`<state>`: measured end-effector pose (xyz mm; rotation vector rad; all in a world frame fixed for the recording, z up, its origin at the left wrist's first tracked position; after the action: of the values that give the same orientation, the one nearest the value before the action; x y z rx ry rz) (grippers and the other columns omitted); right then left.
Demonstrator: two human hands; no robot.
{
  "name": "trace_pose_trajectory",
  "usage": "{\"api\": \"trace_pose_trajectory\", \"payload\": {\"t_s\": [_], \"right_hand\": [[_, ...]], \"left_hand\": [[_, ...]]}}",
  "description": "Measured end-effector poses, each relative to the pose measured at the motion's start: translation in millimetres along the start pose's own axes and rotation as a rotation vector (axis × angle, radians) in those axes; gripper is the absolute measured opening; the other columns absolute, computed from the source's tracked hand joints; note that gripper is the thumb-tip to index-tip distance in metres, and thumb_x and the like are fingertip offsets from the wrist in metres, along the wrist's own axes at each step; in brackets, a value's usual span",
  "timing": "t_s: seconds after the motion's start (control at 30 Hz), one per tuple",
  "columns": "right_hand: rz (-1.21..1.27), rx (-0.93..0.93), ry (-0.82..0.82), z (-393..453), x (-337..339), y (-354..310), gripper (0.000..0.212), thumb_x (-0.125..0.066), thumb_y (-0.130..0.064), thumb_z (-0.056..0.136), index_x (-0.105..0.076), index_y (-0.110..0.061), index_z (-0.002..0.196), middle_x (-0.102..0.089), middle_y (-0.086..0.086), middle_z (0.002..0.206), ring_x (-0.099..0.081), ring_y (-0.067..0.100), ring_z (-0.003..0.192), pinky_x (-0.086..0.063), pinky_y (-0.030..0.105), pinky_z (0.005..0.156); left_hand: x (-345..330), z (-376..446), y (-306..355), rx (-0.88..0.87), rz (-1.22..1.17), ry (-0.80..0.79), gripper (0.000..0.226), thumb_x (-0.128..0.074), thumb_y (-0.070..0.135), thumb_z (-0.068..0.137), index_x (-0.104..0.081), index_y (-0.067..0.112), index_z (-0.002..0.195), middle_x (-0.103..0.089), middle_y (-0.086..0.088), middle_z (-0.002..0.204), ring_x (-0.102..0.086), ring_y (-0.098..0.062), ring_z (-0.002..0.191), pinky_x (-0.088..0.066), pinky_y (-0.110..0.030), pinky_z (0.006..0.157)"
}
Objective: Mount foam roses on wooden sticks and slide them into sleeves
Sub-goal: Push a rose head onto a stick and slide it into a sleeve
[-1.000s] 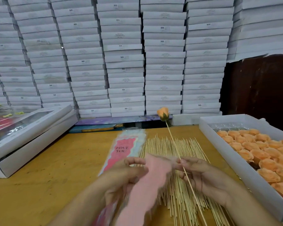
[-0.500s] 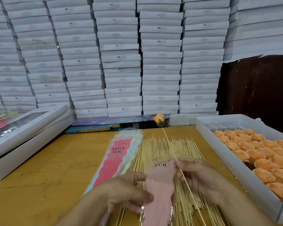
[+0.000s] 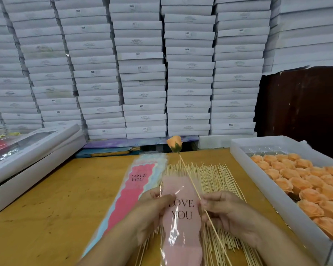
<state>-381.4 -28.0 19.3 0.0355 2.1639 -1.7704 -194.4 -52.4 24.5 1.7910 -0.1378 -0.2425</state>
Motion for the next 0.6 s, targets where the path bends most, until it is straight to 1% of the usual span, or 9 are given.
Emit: {"api": "trace_pose_trajectory", "payload": {"t_s": [0.07, 0.17, 0.23, 0.27, 0.33, 0.4, 0.43, 0.5, 0.6], "right_hand": [[0.022, 0.033, 0.063, 1.9, 5.9, -2.4, 0.039, -0.076, -0.005, 0.068, -0.069, 0.009, 0.103, -0.071, 0.019, 0.08, -0.069, 0.022, 0.061, -0.057, 0.026, 0.05], [0.036, 0.081, 0.115, 2.7, 12.0, -6.7, 0.041, -0.075, -0.006, 0.07, -0.068, 0.01, 0.107, -0.072, 0.022, 0.085, -0.069, 0.023, 0.064, -0.058, 0.026, 0.053], [0.036, 0.093, 0.124, 2.5, 13.6, -7.7, 0.04, -0.075, -0.007, 0.069, -0.069, 0.009, 0.106, -0.072, 0.024, 0.087, -0.069, 0.023, 0.065, -0.058, 0.027, 0.055], [0.03, 0.095, 0.124, 2.4, 13.4, -7.7, 0.041, -0.075, -0.008, 0.069, -0.07, 0.009, 0.106, -0.072, 0.024, 0.086, -0.069, 0.023, 0.065, -0.058, 0.027, 0.055], [0.015, 0.098, 0.118, 2.3, 11.2, -6.7, 0.04, -0.075, -0.008, 0.069, -0.07, 0.009, 0.104, -0.071, 0.023, 0.083, -0.069, 0.023, 0.064, -0.058, 0.027, 0.055], [0.002, 0.101, 0.105, 2.6, 7.8, -5.5, 0.036, -0.074, -0.009, 0.069, -0.071, 0.008, 0.101, -0.071, 0.022, 0.079, -0.068, 0.022, 0.062, -0.057, 0.027, 0.053], [0.0, 0.102, 0.097, 2.7, 6.1, -4.8, 0.034, -0.074, -0.008, 0.069, -0.072, 0.007, 0.099, -0.071, 0.021, 0.078, -0.068, 0.022, 0.062, -0.056, 0.027, 0.053], [0.003, 0.094, 0.075, 3.5, 2.6, -2.7, 0.031, -0.075, -0.008, 0.07, -0.072, 0.007, 0.097, -0.071, 0.022, 0.078, -0.069, 0.023, 0.061, -0.056, 0.027, 0.052], [-0.005, 0.079, 0.044, 4.8, -1.0, 0.5, 0.026, -0.077, -0.01, 0.069, -0.076, 0.004, 0.092, -0.071, 0.019, 0.079, -0.07, 0.023, 0.064, -0.056, 0.026, 0.052]], "left_hand": [[1.2, -0.9, -2.2, 0.002, 0.043, -0.009, 0.019, -0.069, 0.009, 0.089, -0.072, 0.004, 0.107, -0.075, -0.024, 0.103, -0.071, -0.037, 0.091, -0.058, -0.049, 0.087], [0.6, -4.4, -4.2, 0.02, 0.059, -0.048, 0.038, -0.07, 0.016, 0.074, -0.072, 0.004, 0.111, -0.073, -0.026, 0.107, -0.068, -0.038, 0.094, -0.053, -0.055, 0.094], [0.1, -5.6, -7.3, 0.032, 0.075, -0.067, 0.037, -0.072, 0.015, 0.073, -0.074, 0.005, 0.108, -0.072, -0.028, 0.108, -0.067, -0.039, 0.095, -0.051, -0.058, 0.096], [0.9, -5.4, -8.6, 0.034, 0.075, -0.068, 0.035, -0.073, 0.015, 0.073, -0.075, 0.005, 0.107, -0.072, -0.029, 0.108, -0.067, -0.039, 0.094, -0.053, -0.057, 0.096], [2.1, -4.0, -9.3, 0.028, 0.044, -0.07, 0.029, -0.076, 0.015, 0.08, -0.075, 0.004, 0.107, -0.071, -0.03, 0.109, -0.068, -0.038, 0.093, -0.056, -0.048, 0.09], [1.5, -2.8, -8.3, 0.028, -0.013, -0.092, 0.023, -0.069, 0.015, 0.092, -0.073, 0.002, 0.111, -0.071, -0.029, 0.11, -0.07, -0.038, 0.095, -0.059, -0.046, 0.086], [2.1, -1.9, -7.7, 0.027, -0.026, -0.093, 0.021, -0.066, 0.016, 0.095, -0.074, 0.003, 0.109, -0.072, -0.028, 0.109, -0.072, -0.037, 0.093, -0.06, -0.046, 0.083], [1.7, -1.2, -7.1, 0.028, -0.04, -0.088, 0.02, -0.064, 0.017, 0.097, -0.077, 0.005, 0.103, -0.073, -0.026, 0.105, -0.073, -0.033, 0.087, -0.06, -0.04, 0.073], [-2.7, -1.1, -9.0, 0.028, -0.06, -0.093, 0.022, -0.061, 0.018, 0.098, -0.077, 0.003, 0.101, -0.074, -0.025, 0.1, -0.074, -0.03, 0.08, -0.059, -0.035, 0.065]]}}
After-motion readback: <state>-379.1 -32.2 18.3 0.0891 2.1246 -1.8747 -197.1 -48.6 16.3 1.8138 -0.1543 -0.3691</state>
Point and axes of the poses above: each hand's wrist, its own z-axis towards the middle knuckle, its own x-axis out of the back of the hand, y = z × x, the point moved 6 cm from there along z, towards the middle knuckle
